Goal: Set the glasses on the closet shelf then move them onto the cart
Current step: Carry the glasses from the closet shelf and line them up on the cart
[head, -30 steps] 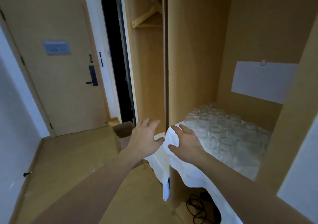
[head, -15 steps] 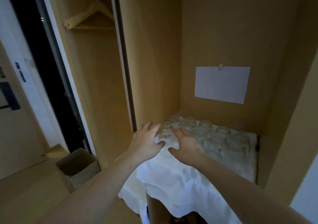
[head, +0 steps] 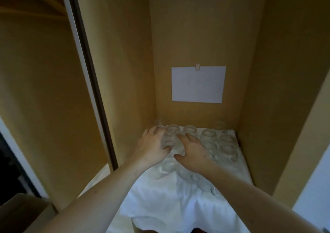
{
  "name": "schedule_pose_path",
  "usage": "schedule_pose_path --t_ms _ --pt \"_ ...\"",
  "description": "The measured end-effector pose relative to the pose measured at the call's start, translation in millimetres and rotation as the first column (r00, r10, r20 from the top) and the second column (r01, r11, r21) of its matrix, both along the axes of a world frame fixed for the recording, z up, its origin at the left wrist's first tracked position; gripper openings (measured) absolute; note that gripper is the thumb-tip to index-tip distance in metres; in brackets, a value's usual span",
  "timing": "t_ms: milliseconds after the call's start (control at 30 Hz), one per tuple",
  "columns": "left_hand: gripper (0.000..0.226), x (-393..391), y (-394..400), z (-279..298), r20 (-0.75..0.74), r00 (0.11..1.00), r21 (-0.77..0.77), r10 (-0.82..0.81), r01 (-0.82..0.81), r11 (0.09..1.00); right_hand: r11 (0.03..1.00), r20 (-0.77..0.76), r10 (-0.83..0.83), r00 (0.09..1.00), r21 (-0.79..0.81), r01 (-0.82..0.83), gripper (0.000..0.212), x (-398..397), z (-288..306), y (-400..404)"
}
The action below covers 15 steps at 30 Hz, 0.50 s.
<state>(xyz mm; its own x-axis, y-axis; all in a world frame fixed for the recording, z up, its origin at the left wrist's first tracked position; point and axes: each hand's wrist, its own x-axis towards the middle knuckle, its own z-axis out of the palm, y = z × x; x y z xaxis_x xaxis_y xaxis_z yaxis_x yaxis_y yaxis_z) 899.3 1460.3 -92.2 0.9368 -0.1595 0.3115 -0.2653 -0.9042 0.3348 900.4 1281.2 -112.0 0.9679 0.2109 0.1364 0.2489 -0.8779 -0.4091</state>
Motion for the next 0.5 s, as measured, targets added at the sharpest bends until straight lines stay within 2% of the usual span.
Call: schedule_pose_path --t_ms 367,500 --pt "0.07 74 -53 -7 -0.044 0.986 0.007 -0.158 0.159 0.987 0.978 -0.015 -0.208 0.978 0.007 0.209 0.077 51 -6 -52" --pt "0.069 115 -75 -13 -0.049 0.975 0.009 -0.216 0.217 0.976 0.964 -0.016 -0.267 0.964 -0.002 0.267 0.075 91 -10 -75"
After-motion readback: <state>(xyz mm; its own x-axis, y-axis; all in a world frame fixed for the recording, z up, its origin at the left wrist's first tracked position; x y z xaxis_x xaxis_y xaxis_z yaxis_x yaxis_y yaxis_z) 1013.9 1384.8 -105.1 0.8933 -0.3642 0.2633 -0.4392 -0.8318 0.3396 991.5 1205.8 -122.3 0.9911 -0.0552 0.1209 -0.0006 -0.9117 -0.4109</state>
